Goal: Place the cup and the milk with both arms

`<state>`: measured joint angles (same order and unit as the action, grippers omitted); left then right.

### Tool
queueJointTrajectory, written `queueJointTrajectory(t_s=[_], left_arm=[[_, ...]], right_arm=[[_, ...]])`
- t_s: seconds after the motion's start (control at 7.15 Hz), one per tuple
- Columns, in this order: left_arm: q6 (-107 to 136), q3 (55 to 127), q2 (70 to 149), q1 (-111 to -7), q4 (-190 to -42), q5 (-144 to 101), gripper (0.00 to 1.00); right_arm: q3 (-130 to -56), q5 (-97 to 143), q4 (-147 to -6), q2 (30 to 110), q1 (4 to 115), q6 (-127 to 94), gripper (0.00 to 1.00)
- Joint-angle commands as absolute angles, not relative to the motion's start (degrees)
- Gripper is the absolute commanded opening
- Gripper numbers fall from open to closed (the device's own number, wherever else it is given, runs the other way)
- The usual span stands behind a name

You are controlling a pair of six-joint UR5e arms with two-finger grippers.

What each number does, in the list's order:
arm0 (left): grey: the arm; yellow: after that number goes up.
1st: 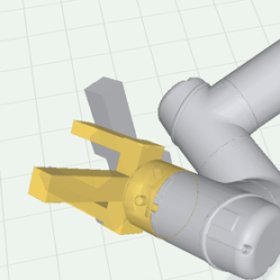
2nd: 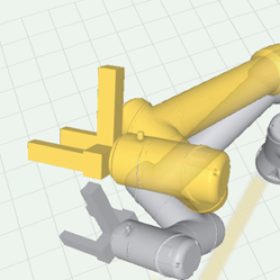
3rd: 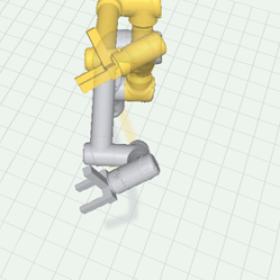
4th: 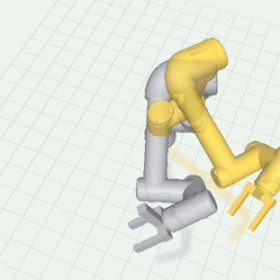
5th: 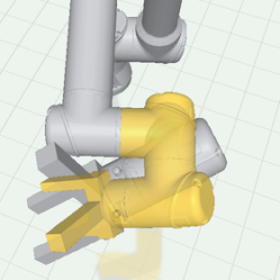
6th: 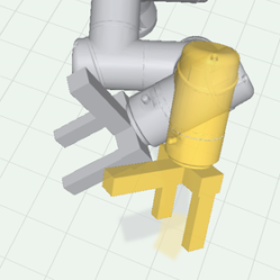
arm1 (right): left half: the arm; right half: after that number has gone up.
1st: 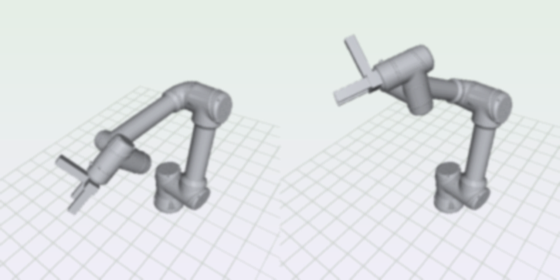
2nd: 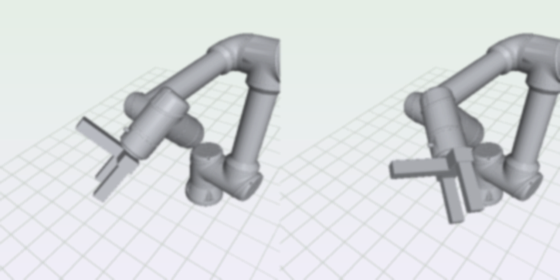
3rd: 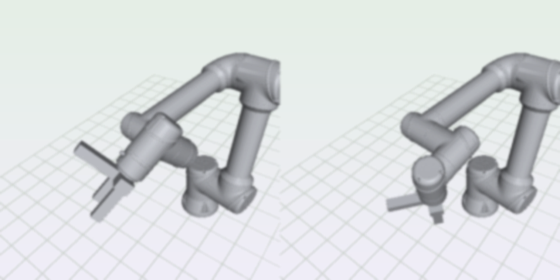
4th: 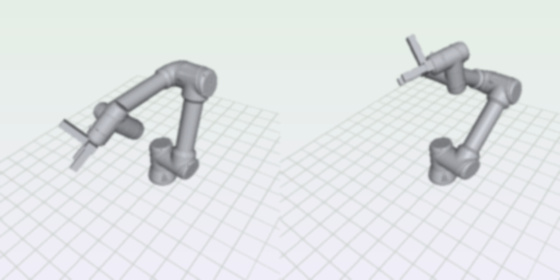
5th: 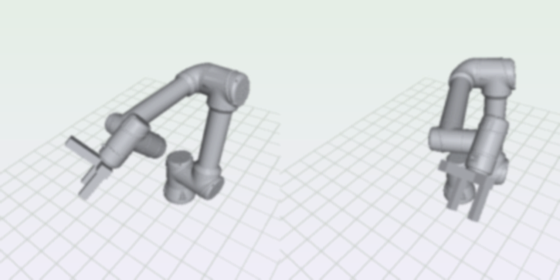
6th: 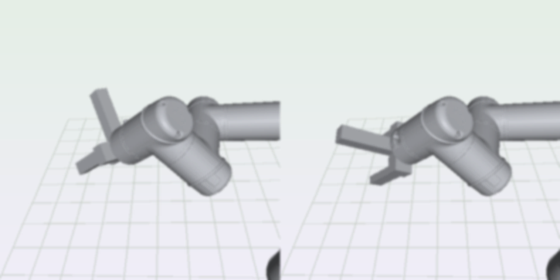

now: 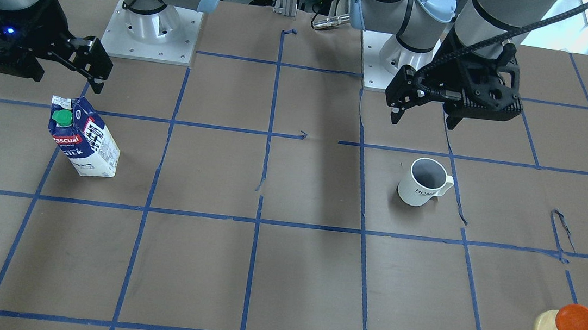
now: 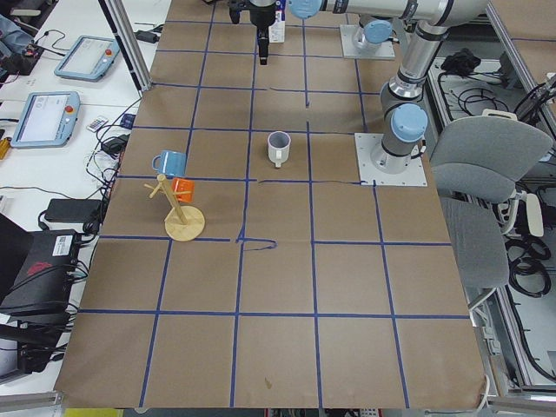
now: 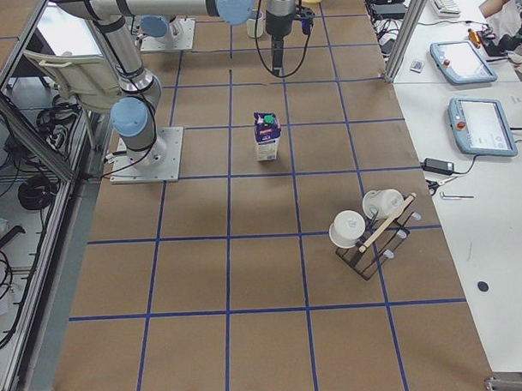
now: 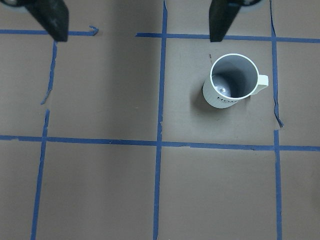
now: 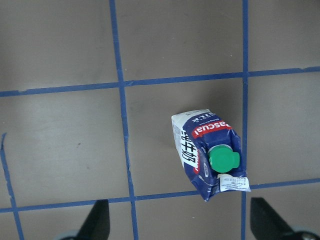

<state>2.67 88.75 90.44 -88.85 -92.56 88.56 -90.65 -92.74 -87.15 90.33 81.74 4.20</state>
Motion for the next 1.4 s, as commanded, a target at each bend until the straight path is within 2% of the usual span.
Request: queueJointTrajectory(t_s=[0.0, 0.56, 0.84, 1.12, 1.26], left_arm=[[-1.64, 95.06, 91.05, -85.71, -91.94, 88.42, 1.0], [-12.83, 108.86, 92.19, -74.64, -86.95, 88.51, 1.0], [-11.96, 114.23, 93.68, -75.14, -81.07, 87.98, 1.0], [-8.53, 115.49, 95.7, -77.86, -74.72, 88.15, 1.0], [-9.05, 115.49, 96.67, -77.96, -74.01, 88.33, 0.94]], right_arm=[[-94.11, -92.9, -87.1, 90.26, 78.05, 11.3, 1.0], [-105.45, -94.3, -100.62, 90.26, 77.52, 20.27, 1.0], [-106.43, -96.31, -100.72, 90.09, 77.43, 21.09, 1.0], [-109.5, -97.03, -106.15, 89.47, 76.82, 21.01, 1.0], [-109.6, -96.86, -106.26, 89.39, 76.12, 21.09, 1.0]])
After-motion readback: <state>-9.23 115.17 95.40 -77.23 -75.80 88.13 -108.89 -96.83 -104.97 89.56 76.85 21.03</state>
